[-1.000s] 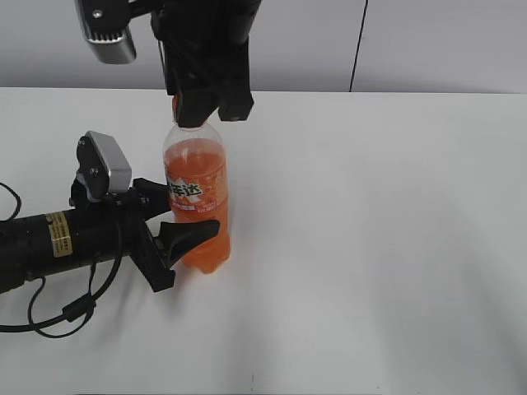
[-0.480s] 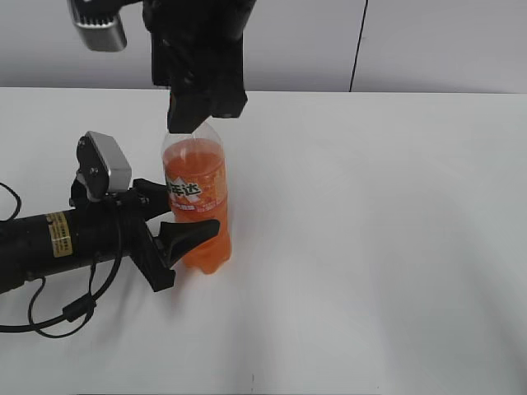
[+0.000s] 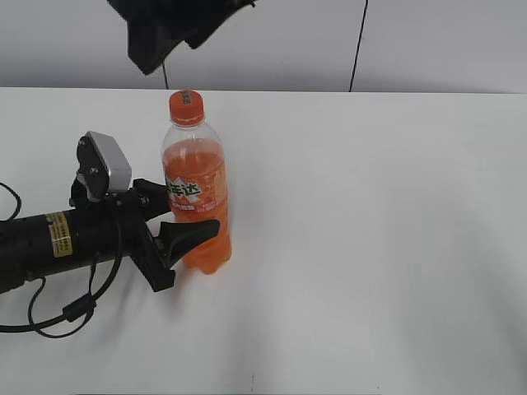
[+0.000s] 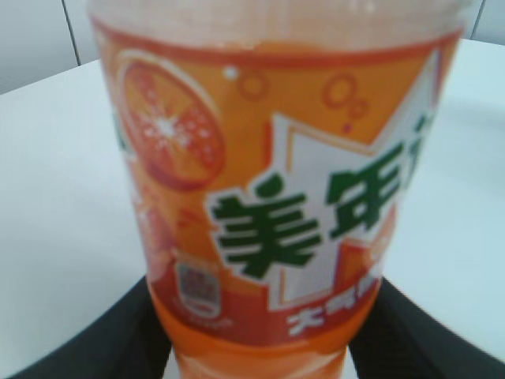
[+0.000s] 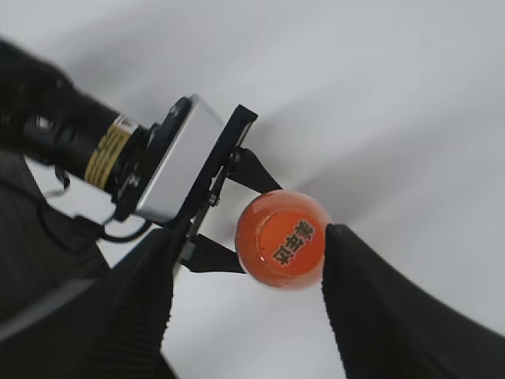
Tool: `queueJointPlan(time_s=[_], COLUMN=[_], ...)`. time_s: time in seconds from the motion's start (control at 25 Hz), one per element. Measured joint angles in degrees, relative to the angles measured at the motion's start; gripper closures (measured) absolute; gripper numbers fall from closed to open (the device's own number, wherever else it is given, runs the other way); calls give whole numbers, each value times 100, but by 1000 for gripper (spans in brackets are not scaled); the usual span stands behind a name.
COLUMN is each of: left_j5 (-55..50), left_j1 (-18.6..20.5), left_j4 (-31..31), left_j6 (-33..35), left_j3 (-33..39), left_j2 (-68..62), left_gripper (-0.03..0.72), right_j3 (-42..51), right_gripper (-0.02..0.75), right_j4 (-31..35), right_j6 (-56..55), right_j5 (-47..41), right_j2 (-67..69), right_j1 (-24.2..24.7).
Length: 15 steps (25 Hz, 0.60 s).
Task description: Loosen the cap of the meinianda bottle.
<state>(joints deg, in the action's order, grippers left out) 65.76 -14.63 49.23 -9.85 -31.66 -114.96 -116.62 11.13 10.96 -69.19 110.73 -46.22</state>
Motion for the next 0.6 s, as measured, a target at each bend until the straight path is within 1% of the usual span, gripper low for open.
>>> queueJointPlan(time_s=[0.04, 0.08, 0.2, 0.32, 0.6], left_j5=[0, 0, 0, 0, 0], left_j1=[0, 0, 0, 0, 0], left_j4=[0, 4, 4, 4, 4], left_j6=[0, 0, 0, 0, -5], left_j3=[0, 0, 0, 0, 0], left_j2=[0, 0, 0, 0, 0], left_gripper=[286, 286, 286, 286, 286], right_j3=[0, 0, 0, 0, 0], right_gripper=[286, 286, 286, 286, 286], right_j4=[-57, -94, -113, -142, -476], right_j6=[-674, -1096, -1746, -1960, -2251], right_j5=[0, 0, 0, -38, -46], right_j2=[0, 0, 36, 198, 556], right_j1=[0, 5, 11, 11, 11])
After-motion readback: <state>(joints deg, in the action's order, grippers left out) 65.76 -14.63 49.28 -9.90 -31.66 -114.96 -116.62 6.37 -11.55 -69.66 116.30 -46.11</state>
